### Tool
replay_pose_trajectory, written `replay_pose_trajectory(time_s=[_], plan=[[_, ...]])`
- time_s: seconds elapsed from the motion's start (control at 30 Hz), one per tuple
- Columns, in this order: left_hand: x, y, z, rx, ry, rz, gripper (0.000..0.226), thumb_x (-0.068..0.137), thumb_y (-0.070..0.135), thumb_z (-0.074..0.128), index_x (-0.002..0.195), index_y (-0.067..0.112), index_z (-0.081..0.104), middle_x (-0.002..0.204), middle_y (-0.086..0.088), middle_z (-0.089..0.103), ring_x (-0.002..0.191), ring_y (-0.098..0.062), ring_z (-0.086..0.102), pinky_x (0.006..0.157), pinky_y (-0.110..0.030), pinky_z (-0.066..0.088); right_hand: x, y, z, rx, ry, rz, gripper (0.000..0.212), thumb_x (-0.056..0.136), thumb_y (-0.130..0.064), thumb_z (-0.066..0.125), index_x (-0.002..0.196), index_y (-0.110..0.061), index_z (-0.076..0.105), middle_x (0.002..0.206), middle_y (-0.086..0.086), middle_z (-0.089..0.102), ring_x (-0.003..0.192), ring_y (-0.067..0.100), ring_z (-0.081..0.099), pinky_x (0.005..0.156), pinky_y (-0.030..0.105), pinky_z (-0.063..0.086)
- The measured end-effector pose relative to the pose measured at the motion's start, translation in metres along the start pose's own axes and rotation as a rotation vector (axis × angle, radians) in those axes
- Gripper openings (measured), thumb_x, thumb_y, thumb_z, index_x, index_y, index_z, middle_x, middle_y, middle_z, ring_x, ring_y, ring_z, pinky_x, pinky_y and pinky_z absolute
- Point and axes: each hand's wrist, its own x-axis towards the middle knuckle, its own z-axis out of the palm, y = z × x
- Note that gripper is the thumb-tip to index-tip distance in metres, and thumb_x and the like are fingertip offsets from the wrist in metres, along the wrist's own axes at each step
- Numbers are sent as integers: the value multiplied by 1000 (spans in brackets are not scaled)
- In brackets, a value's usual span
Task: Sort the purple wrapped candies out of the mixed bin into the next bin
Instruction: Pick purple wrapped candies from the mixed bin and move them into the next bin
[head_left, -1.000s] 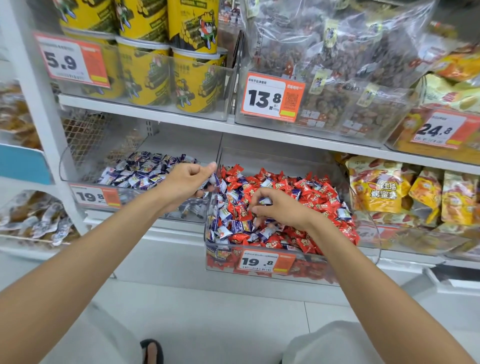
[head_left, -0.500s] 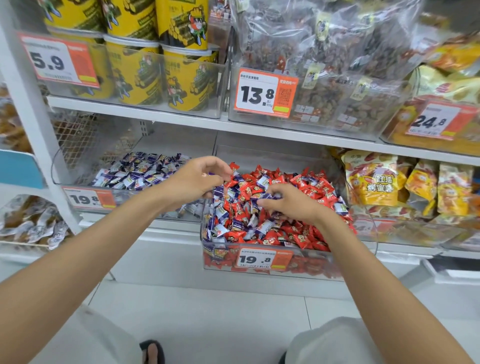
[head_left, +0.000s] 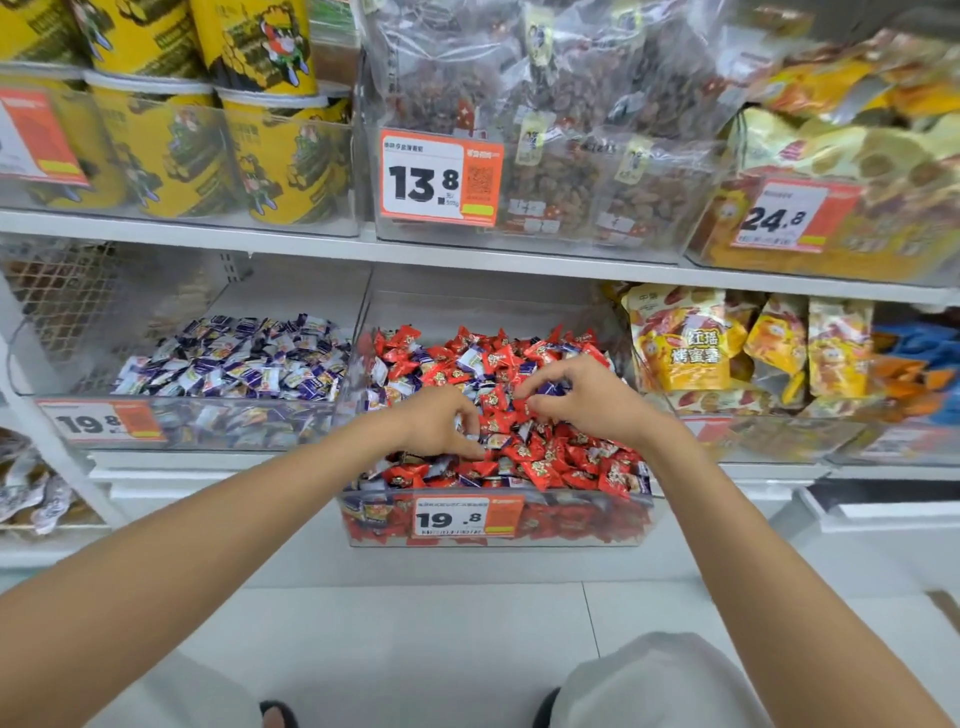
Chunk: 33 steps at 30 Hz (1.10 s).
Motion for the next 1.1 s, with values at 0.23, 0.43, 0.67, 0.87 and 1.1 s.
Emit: replay_pose_trajectory(time_s=[0.23,0.43,0.67,0.87,1.1], plan=[[-13,-15,-37,-210,117,-30,6,92,15,62,87,19,64,107,-3,60,63,-13,60,56,-26,54,20,-14,28,-233,-175,-25,18,90,-22,68,105,-15,76,105,-3,72,89,8,64,81,30,51],[-17,-18,-37,-42,-25,60,7,84,23,73,91,24,71,104,12,66,98,-18,61,93,-39,46,33,-13,44,-598,-382,-4,28,88,-38,69,110,-21,73,113,-3,69,102,20,61,82,35,50],[-15,-15,-16,196,-227,-13,42,77,46,75,107,18,71,114,6,62,102,-15,54,88,-29,43,25,2,16,-304,-282,43,12,92,-31,66,91,-21,59,91,-2,59,79,19,54,71,35,44],[-12,-6,-20,187,-239,0,25,83,30,75,103,16,71,77,5,56,67,-11,49,60,-22,39,13,4,12,58,-136,32,5,91,-5,60,91,-10,57,96,-1,58,61,9,59,56,22,50],[-13,-9,-36,36,-180,-24,37,86,19,66,122,25,62,121,2,56,103,-13,52,92,-32,44,32,-11,12,-15,49,-38,17,92,-9,59,91,-9,77,76,-12,63,54,-4,53,55,10,39]])
